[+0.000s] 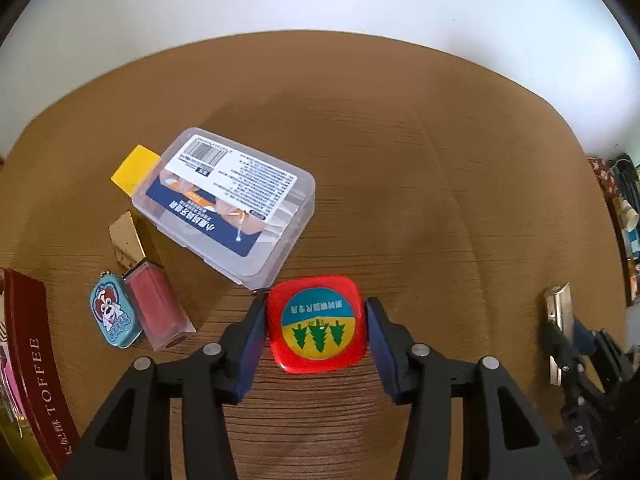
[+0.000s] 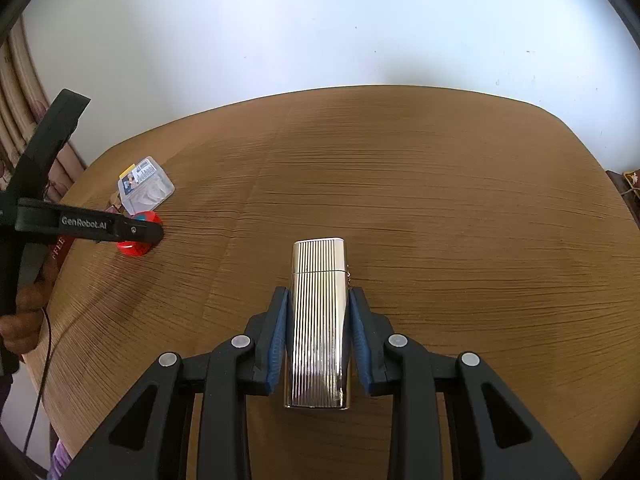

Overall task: Organize rigid objects
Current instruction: 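Grasp the silver ribbed lighter with the right gripper while the left grasps the red tape measure, then place the red tape measure in the tin with the left gripper while the right carries the lighter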

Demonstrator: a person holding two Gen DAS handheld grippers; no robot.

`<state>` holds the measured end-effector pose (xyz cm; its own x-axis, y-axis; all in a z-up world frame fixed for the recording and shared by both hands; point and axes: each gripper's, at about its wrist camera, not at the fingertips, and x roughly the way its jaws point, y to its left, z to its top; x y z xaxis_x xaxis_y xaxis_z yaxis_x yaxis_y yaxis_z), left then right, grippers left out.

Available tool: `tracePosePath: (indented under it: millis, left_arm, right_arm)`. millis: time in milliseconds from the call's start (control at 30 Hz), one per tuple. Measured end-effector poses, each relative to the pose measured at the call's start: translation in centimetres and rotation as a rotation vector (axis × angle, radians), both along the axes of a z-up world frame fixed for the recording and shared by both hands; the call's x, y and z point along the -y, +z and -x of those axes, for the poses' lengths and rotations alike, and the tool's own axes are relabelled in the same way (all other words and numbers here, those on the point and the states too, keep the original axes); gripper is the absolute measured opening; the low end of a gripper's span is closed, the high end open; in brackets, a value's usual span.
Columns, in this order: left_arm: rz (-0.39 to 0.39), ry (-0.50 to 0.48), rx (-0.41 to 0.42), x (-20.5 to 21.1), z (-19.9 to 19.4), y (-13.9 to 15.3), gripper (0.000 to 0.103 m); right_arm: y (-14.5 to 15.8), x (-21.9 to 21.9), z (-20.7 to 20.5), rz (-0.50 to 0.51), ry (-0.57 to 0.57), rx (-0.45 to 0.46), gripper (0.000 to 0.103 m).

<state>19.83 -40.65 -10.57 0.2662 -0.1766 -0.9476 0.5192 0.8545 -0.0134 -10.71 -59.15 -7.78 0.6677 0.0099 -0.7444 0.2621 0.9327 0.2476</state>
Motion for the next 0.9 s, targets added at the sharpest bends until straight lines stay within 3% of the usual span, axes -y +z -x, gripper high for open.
tracePosePath:
  millis: [133, 300, 400, 533, 700, 833, 900]
  left_arm:
    - [0.003, 0.000, 0.043, -0.3, 1.8, 0.2, 0.048]
    - [0.095, 0.006, 0.035, -3.0, 5.5, 2.2, 0.048]
    - [0.169, 0.061, 0.019, -7.3, 7.9, 4.5, 0.048]
    - [0.204, 0.177, 0.034, -14.2, 9.8, 7.4, 0.048]
    - [0.104, 0.351, 0.114, -24.0, 8.4, 9.9, 0.048]
    - [0.091, 0.432, 0.078, -30.8, 5.6, 8.7, 0.048]
    - [0.088, 0.423, 0.048, -32.0, 4.5, 7.5, 0.048]
  right_arm:
    - [0.0, 0.1, 0.2, 0.004, -0.005, -0.003, 0.027]
    - [-0.1, -0.1, -0.3, 0.011, -0.008, -0.008, 0.028]
    - [-0.1, -0.2, -0.4, 0.014, -0.009, -0.010, 0.028]
    - [-0.2, -0.5, -0.7, 0.024, -0.009, -0.016, 0.028]
    - [-0.2, -0.9, -1.5, 0.046, -0.002, -0.032, 0.028]
    - [-0.3, -1.3, -1.8, 0.073, 0.006, -0.048, 0.028]
    - [-0.2, -1.5, -2.1, 0.081, 0.006, -0.056, 0.028]
